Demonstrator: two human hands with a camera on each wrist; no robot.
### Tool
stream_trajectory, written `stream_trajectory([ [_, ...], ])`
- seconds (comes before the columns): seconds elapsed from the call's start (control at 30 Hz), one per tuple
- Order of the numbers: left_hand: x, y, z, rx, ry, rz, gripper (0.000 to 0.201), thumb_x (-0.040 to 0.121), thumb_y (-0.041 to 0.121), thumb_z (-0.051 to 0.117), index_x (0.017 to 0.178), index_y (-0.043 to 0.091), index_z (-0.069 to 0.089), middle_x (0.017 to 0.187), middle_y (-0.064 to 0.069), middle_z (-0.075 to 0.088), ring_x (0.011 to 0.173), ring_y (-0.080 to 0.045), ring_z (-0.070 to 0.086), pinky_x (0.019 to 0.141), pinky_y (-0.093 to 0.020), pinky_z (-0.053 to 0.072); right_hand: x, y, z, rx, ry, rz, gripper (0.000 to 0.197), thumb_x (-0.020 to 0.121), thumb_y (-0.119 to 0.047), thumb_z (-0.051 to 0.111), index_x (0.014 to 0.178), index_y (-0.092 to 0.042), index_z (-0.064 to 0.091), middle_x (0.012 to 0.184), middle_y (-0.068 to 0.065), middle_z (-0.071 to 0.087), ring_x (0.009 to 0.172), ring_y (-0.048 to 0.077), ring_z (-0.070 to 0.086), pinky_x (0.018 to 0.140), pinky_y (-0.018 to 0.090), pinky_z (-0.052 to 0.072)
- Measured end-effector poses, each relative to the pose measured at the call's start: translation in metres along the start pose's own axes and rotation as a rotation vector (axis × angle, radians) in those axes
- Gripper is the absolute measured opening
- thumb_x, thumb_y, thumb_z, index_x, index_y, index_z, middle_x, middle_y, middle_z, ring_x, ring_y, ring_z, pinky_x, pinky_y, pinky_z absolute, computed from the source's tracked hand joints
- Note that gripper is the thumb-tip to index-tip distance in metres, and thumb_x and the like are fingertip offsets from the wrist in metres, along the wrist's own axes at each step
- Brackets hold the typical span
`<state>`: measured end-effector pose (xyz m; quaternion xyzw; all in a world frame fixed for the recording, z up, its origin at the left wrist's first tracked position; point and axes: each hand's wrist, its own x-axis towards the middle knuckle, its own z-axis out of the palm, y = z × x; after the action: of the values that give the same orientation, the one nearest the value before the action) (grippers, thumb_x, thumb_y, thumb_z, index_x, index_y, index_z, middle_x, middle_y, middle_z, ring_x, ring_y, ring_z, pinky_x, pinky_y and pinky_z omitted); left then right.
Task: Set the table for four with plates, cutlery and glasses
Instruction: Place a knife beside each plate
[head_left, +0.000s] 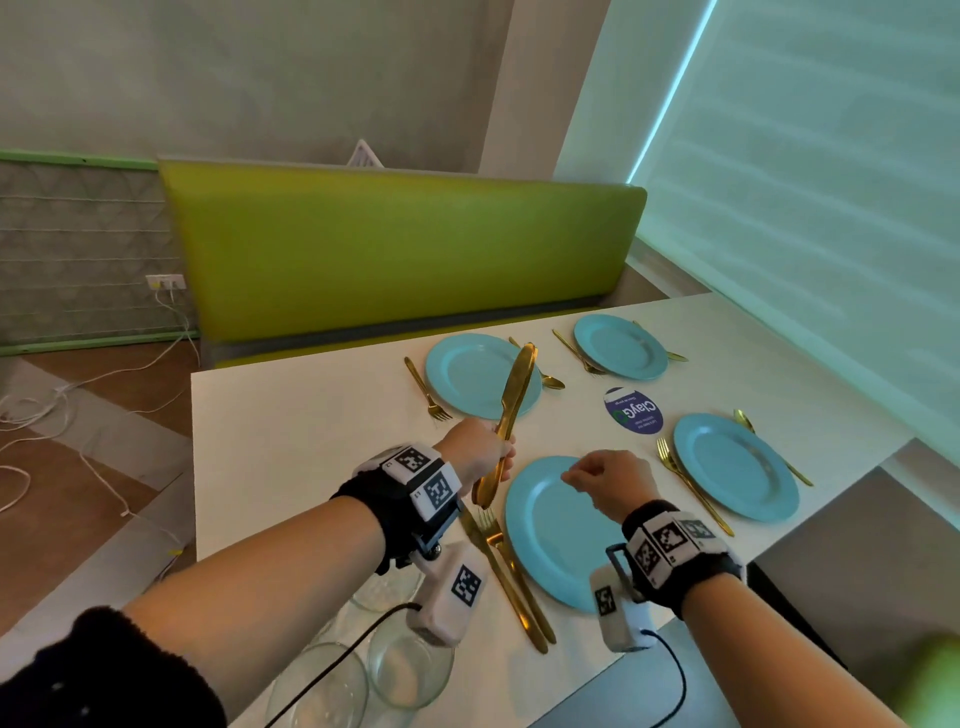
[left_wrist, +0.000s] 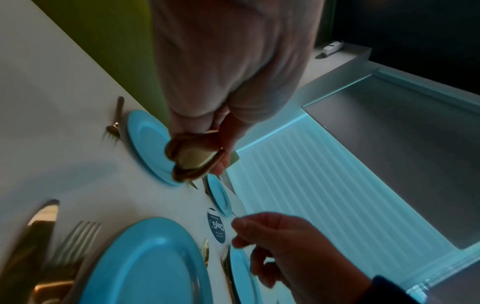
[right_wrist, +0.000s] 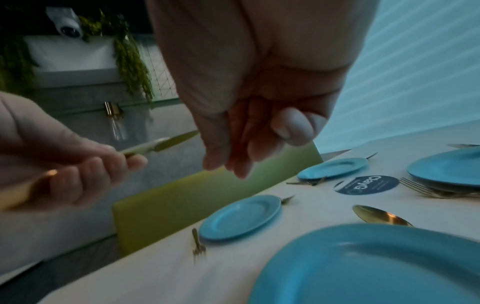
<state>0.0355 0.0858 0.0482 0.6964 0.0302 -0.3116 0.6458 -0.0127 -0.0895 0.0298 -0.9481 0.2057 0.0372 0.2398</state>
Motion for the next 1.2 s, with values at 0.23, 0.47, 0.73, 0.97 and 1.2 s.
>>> stream_trajectory([
  [0.23,0.0,0.01,0.029,0.121,-0.095,0.016,0.023,0.096,0.002,0.044,0.075,0.01,0.051,0.07,-0.007,0.051,0.06,-0.014,0.05,0.059,-0.02,0.046,-0.003,-0.021,-0.015,0.224,-0.006,-0.012,0.024,0.092,-0.04,0.054,0.084,-0.02,0.065,0.08,-0.006,0.066,0.055,0.008,0.055,0.05,0.02,0.043],
  [0.47,0.006,0.006,0.068,0.201,-0.189,0.0,0.028,0.094,-0.002,0.042,0.071,0.007,0.054,0.067,-0.009,0.052,0.059,-0.018,0.051,0.065,-0.03,0.051,0.001,0.003,-0.014,0.357,-0.048,0.048,0.025,0.091,-0.033,0.055,0.083,-0.014,0.069,0.072,-0.002,0.065,0.051,0.007,0.054,0.043,0.018,0.041],
  [0.73,0.051,0.018,0.108,0.249,-0.038,-0.051,0.022,0.094,0.006,0.043,0.097,-0.002,0.063,0.095,-0.02,0.065,0.083,-0.028,0.065,0.089,-0.039,0.054,0.046,0.053,-0.025,0.73,-0.129,0.223,0.023,0.09,-0.02,0.061,0.068,-0.013,0.061,0.068,0.001,0.062,0.047,0.012,0.047,0.045,0.021,0.036],
  [0.97,0.102,0.039,0.119,0.139,0.12,-0.111,0.035,0.099,0.006,0.033,0.066,0.013,0.044,0.065,-0.001,0.05,0.054,-0.011,0.049,0.051,-0.02,0.043,0.108,0.138,-0.052,0.28,-0.187,0.225,0.031,0.089,-0.023,0.061,0.06,-0.015,0.059,0.067,0.003,0.063,0.044,0.011,0.049,0.041,0.019,0.041],
  [1.2,0.131,0.046,0.129,0.09,0.227,-0.119,0.031,0.097,0.002,0.031,0.07,0.013,0.041,0.064,-0.003,0.046,0.051,-0.011,0.04,0.042,-0.018,0.031,0.144,0.2,-0.049,-0.257,-0.282,0.257,0.03,0.091,-0.038,0.054,0.086,-0.012,0.068,0.108,0.004,0.068,0.102,0.019,0.064,0.094,0.027,0.05],
])
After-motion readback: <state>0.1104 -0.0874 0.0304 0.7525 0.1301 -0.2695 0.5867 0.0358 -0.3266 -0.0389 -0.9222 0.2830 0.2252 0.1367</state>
